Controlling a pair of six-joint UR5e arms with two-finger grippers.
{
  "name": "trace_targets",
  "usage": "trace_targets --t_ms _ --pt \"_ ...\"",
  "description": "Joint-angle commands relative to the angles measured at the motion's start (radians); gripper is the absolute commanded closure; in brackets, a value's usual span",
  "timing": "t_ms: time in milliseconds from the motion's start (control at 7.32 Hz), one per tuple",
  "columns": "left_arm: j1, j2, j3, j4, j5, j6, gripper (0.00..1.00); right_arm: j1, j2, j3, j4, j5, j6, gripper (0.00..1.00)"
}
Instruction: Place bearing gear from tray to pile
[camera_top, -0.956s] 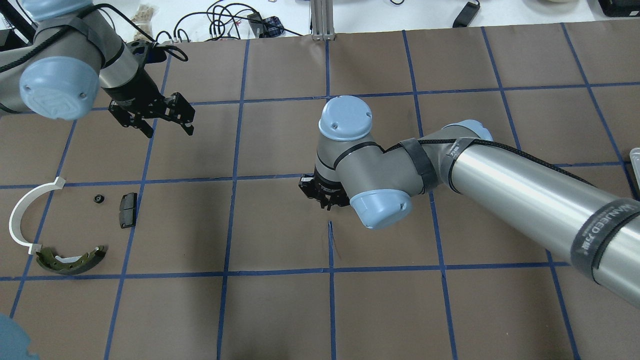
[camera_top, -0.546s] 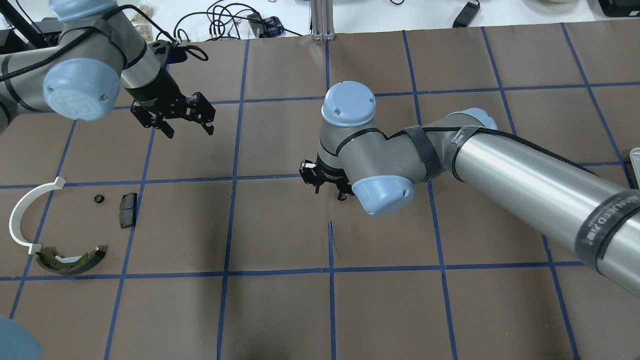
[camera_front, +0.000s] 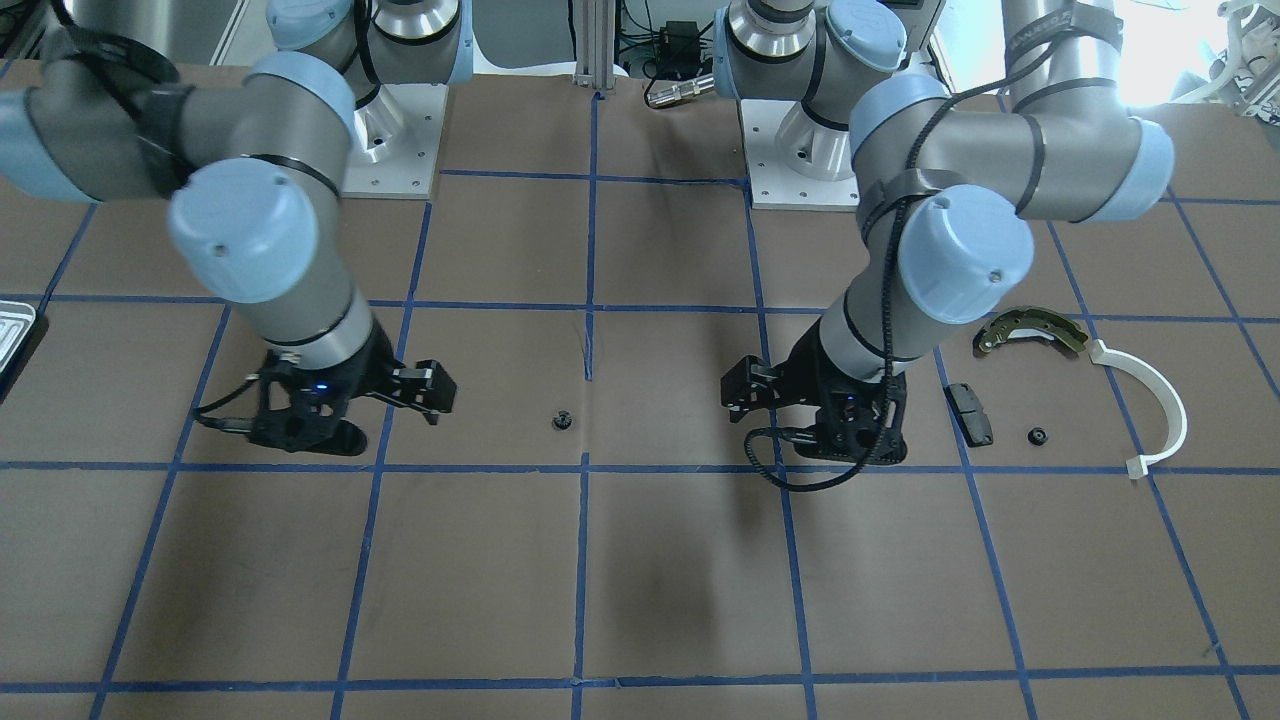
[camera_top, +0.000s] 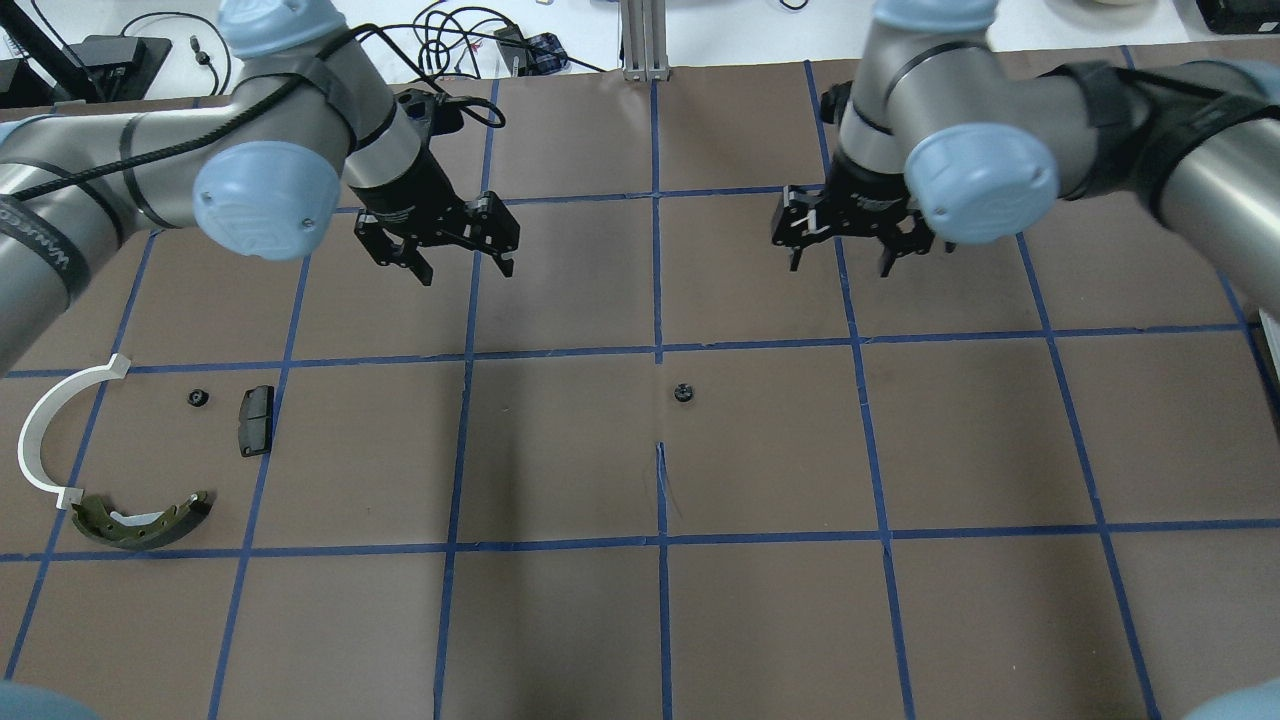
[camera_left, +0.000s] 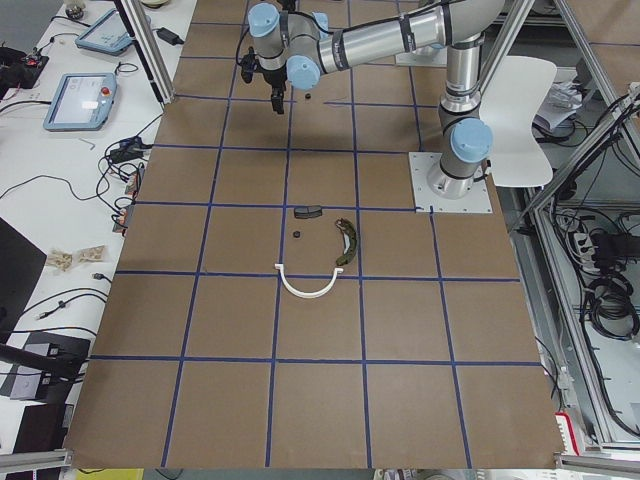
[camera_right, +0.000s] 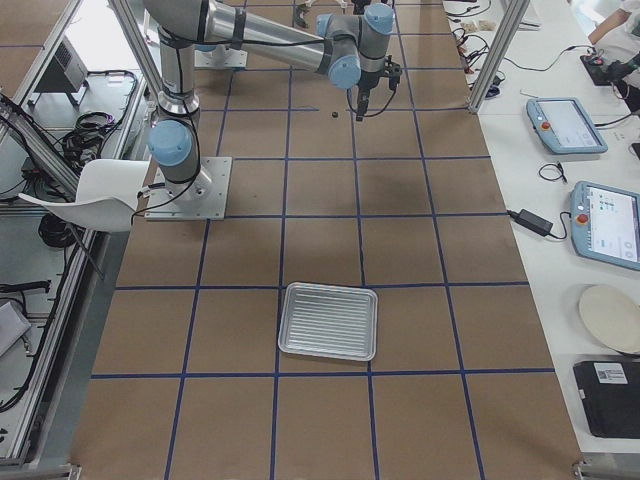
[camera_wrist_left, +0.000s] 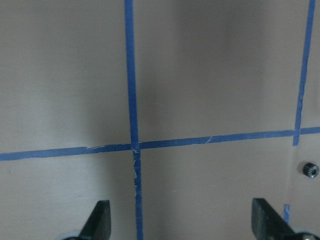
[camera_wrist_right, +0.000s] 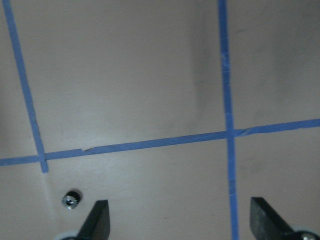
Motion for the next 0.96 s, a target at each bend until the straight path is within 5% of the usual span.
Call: trace_targets --t_ms 0,137,273,546,820 --pt "-0.126 -0.047 -0.022 0.126 0.029 -0.123 0.0 -0.129 -0.112 -0.134 0.268 -0.071 -0.17 0.0" --pt "-0.187 -0.075 -0.027 0.157 0.092 -0.198 0.0 -0.134 -0.157 -0.239 0.432 -0.066 -0.179 0.0" --pt "-0.25 -0.101 -0.027 0.193 0.104 -0.245 0.0 -0.118 -0.202 -0.302 0.435 -0.048 -0.176 0.0" --pt "-0.327 -0.168 -0.04 0.339 0.106 -0.336 0.0 0.009 -0.202 -0.292 0.393 0.018 -0.175 0.0" --pt "-0.372 -0.211 -0.065 0.399 0.15 -0.353 0.0 0.016 -0.179 -0.228 0.308 0.061 -0.184 0.0"
